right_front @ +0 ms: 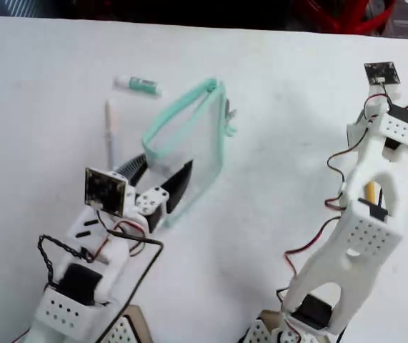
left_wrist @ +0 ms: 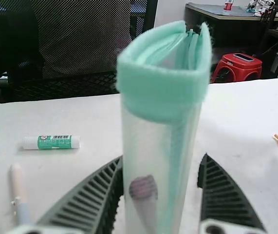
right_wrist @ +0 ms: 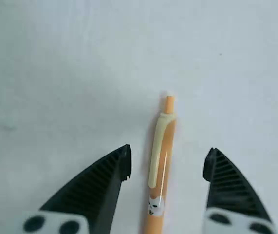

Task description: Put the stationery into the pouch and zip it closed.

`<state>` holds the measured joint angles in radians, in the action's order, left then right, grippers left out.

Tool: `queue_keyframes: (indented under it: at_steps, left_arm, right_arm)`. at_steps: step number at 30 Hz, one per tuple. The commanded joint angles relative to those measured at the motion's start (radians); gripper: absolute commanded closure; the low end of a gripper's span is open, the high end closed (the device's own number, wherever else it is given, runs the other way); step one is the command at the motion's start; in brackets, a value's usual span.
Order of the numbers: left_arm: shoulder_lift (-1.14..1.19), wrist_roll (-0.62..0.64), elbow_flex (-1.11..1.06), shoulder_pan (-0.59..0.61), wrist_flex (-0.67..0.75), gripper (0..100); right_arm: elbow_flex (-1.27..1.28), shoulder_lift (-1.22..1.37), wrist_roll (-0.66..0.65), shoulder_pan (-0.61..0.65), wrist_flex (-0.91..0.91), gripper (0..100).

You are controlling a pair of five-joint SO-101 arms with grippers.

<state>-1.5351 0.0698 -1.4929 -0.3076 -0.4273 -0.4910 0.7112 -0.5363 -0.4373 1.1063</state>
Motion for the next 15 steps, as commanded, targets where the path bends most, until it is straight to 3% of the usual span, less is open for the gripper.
queue_keyframes:
  at_steps: [1, 4, 9, 15]
  left_arm:
    - [-0.012, 0.006, 0.003, 0.004, 0.020, 76]
    - [-0.012, 0.005, 0.003, 0.004, 0.020, 76]
    - [-0.012, -0.032, 0.003, -0.004, 0.020, 76]
    - [-0.012, -0.031, 0.003, -0.001, 0.018, 76]
  right_arm:
    - [-0.124, 0.070, -0.011, -0.024, 0.007, 76.5]
    - [-0.181, 0.130, -0.011, -0.028, 0.041, 77.9]
    - [-0.285, 0.196, -0.011, -0.028, 0.117, 99.1]
    - [-0.354, 0.232, -0.011, -0.022, 0.191, 97.9]
